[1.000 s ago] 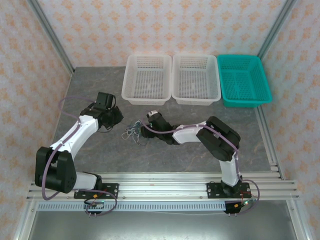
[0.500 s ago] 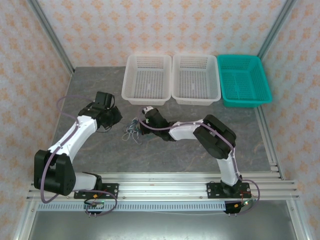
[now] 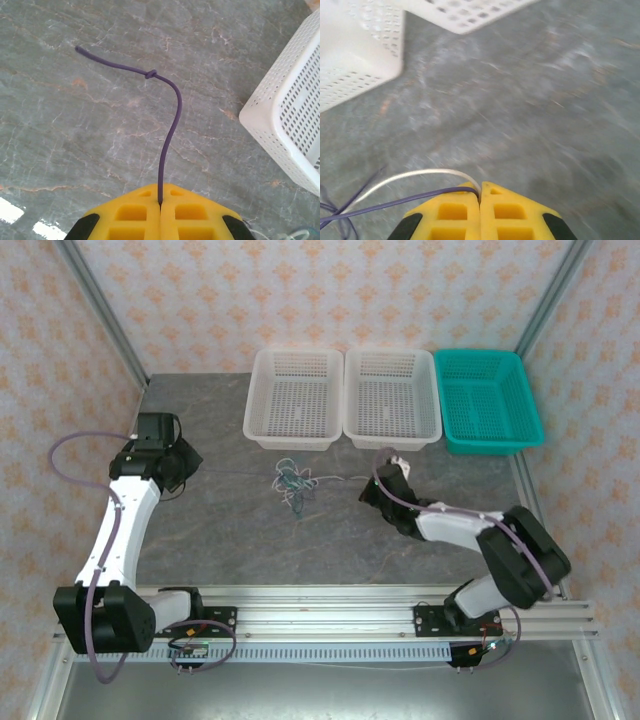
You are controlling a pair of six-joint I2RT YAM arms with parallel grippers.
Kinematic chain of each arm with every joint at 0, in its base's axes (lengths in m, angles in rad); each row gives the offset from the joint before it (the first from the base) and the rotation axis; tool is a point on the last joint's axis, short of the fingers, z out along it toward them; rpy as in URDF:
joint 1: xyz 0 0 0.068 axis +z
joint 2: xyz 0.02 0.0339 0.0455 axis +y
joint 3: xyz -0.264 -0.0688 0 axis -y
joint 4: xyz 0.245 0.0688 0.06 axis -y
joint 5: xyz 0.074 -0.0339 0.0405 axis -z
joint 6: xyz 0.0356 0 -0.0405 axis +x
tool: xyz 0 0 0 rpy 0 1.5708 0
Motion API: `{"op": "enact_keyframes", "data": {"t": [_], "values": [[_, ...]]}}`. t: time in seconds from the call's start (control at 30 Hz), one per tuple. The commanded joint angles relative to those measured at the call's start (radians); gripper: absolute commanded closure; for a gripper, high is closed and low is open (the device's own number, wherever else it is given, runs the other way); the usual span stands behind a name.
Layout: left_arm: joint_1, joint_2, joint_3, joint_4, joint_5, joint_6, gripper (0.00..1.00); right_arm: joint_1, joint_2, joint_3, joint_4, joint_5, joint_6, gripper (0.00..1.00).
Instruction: Untangle the cables
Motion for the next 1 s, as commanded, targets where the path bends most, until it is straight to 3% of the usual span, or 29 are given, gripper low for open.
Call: {"op": "enact_keyframes", "data": {"t": [0.0,0.1,0.13,0.23,0.33,0.43,0.6,0.7,0.83,0.97], "values": [[0.028,-0.029,-0.002,0.002,-0.056,0.027,1.0,-0.023,-0.103,-0.092,-0.154,0.191,0.122,0.94],[0.017,-0.034,-0.051,0.113,0.09,0.029,1.0,-0.023,-0.151,-0.128,-0.1,0.063,0.09,0.82],[-0.011,-0.033,-0.085,0.189,0.173,0.031,1.0,-0.022,-0.149,-0.119,-0.084,-0.013,0.056,0.72],[-0.12,-0.001,-0.126,0.268,0.23,0.067,1.0,0.001,-0.146,-0.034,-0.138,-0.228,-0.069,0.44],[-0.19,0.049,-0.143,0.264,0.209,0.094,1.0,0.076,-0.186,0.065,-0.266,-0.171,-0.165,0.33],[-0.196,0.054,-0.196,0.3,0.225,0.085,1.0,0.141,-0.221,0.134,-0.28,-0.134,-0.224,0.24],[-0.198,0.021,-0.214,0.288,0.179,0.114,1.0,0.229,-0.115,0.293,-0.247,-0.237,-0.279,0.22],[-0.197,0.025,-0.194,0.258,0.161,0.13,1.0,0.265,0.029,0.428,-0.278,-0.302,-0.371,0.3],[-0.197,0.027,-0.179,0.234,0.158,0.13,1.0,0.27,0.204,0.565,-0.353,-0.286,-0.458,0.4],[-0.198,0.021,-0.179,0.213,0.148,0.131,1.0,0.27,0.315,0.632,-0.409,-0.316,-0.511,0.43]]}}
